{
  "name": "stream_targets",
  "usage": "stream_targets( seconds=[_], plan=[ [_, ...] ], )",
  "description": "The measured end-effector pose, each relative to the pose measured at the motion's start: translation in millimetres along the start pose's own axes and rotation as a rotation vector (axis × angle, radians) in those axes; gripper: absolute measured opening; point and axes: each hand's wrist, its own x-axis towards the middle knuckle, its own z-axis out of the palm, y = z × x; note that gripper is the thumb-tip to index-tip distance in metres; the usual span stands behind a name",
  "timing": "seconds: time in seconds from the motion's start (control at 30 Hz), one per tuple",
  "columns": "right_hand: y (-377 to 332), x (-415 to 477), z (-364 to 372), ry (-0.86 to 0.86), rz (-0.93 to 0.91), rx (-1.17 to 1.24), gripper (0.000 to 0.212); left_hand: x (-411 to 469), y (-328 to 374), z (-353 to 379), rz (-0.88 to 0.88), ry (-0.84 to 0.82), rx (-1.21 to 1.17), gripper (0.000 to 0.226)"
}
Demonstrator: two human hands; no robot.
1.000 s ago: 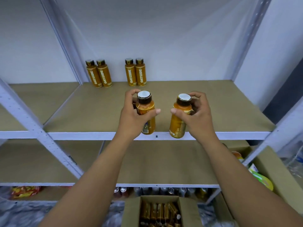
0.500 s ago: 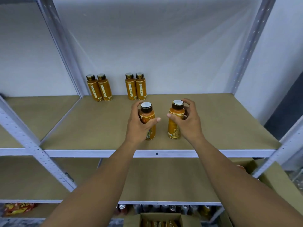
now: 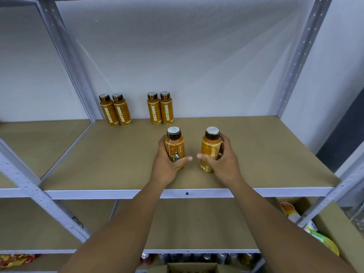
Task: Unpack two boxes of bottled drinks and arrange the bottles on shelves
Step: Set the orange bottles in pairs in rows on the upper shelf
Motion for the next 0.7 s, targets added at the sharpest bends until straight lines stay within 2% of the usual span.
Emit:
stream_targets(
  seconds=[0.17, 0.37, 0.7],
  plan=[
    [3.5, -1.8, -0.4, -0.011, 0.026, -0.043, 0.089, -2.1, 1.1, -2.6, -0.037, 0.01, -0.056, 0.111],
    [4.1, -4.2, -0.9, 0.005, 0.025, -0.025, 0.096, -6.2, -3.9, -13.8, -0.089, -0.084, -0.124, 0.084],
    [15.1, -0.8, -1.2, 0.085, 0.023, -0.034, 0.073, -5.3, -16.5, -14.3, -0.07, -0.069, -0.125, 0.067]
  ],
)
